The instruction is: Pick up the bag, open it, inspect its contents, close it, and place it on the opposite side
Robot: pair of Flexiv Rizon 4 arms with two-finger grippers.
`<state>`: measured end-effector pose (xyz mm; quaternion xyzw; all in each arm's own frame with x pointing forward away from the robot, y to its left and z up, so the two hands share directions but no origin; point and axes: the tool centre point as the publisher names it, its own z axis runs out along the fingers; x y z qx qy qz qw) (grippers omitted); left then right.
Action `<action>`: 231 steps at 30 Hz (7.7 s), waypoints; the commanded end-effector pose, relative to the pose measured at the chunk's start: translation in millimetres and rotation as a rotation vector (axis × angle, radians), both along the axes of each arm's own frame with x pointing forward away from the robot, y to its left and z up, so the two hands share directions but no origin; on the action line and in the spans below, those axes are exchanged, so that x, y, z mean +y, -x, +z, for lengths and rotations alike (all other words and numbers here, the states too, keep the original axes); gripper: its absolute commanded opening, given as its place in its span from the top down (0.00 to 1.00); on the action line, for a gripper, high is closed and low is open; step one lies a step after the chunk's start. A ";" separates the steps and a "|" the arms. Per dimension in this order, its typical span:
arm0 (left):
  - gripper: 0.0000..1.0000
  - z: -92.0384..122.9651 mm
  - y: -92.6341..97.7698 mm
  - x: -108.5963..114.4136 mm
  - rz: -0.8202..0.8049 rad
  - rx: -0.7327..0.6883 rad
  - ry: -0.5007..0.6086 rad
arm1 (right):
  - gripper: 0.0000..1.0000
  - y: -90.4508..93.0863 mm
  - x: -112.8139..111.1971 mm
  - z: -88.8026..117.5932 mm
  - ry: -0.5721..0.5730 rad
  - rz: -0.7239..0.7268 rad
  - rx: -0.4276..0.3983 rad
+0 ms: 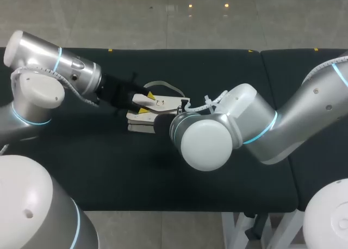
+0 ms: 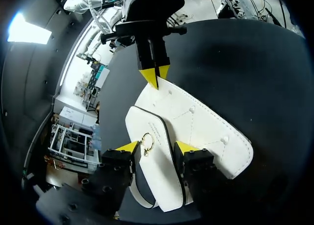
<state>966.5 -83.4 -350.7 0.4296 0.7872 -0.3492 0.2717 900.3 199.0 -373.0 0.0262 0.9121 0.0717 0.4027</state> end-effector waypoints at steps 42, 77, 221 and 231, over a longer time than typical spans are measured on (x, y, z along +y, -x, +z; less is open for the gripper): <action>0.73 28.6 -37.9 5.3 0.190 0.407 0.039 | 1.00 2.1 -2.0 -4.6 -0.011 0.006 -0.040; 0.59 -4.9 -69.8 -13.5 0.300 0.435 -0.028 | 1.00 2.1 -2.0 -4.6 -0.011 0.006 -0.040; 1.00 130.6 -54.5 -15.8 0.434 0.634 0.004 | 1.00 -90.8 13.6 114.9 0.019 -0.031 0.164; 1.00 129.7 -49.8 -12.1 0.457 0.664 0.019 | 1.00 -92.9 9.4 100.6 0.053 -0.049 0.184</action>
